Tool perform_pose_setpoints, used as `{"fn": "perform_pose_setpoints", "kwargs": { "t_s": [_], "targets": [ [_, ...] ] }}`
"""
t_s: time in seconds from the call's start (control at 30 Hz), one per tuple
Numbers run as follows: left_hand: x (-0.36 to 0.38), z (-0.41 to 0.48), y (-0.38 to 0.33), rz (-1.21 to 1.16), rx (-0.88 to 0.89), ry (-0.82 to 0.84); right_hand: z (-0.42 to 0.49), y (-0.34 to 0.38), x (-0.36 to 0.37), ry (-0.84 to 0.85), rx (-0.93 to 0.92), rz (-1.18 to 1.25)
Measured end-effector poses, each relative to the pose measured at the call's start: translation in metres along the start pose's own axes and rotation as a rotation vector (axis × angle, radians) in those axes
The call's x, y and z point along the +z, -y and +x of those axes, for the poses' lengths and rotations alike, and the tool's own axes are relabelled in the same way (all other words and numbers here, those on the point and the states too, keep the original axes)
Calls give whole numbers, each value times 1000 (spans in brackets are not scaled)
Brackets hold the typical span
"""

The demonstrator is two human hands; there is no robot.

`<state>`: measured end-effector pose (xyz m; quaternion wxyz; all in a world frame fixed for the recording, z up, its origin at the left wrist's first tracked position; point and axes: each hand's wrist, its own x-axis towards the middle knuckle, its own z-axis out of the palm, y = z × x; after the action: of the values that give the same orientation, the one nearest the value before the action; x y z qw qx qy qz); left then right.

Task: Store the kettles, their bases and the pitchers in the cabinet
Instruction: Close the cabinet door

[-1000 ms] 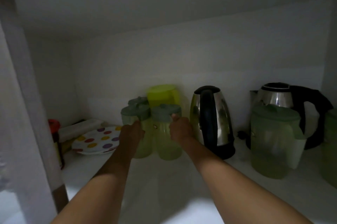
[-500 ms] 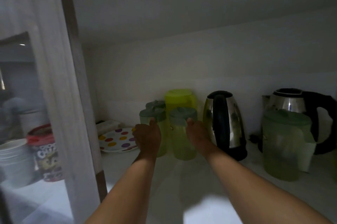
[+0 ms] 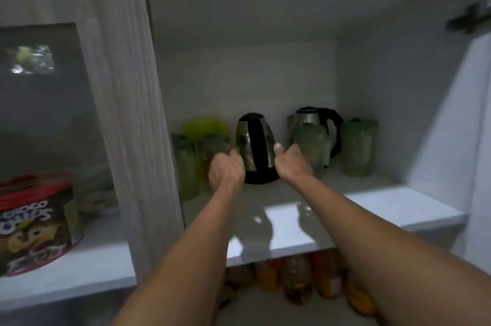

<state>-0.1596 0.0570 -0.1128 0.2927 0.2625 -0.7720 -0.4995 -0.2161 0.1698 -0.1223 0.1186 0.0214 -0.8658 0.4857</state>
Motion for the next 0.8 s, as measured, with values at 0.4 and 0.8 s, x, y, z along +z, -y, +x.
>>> {"fn": "perform_pose_setpoints", "kwargs": {
  "t_s": [0.4,0.8],
  "targets": [
    [36,-281,-70,-83,270,684,-247,-84,-282,-597,386,-275],
    [44,-541,-137,-232,493,1048,-415,-136,-478,-973,589,-312]
  ]
}}
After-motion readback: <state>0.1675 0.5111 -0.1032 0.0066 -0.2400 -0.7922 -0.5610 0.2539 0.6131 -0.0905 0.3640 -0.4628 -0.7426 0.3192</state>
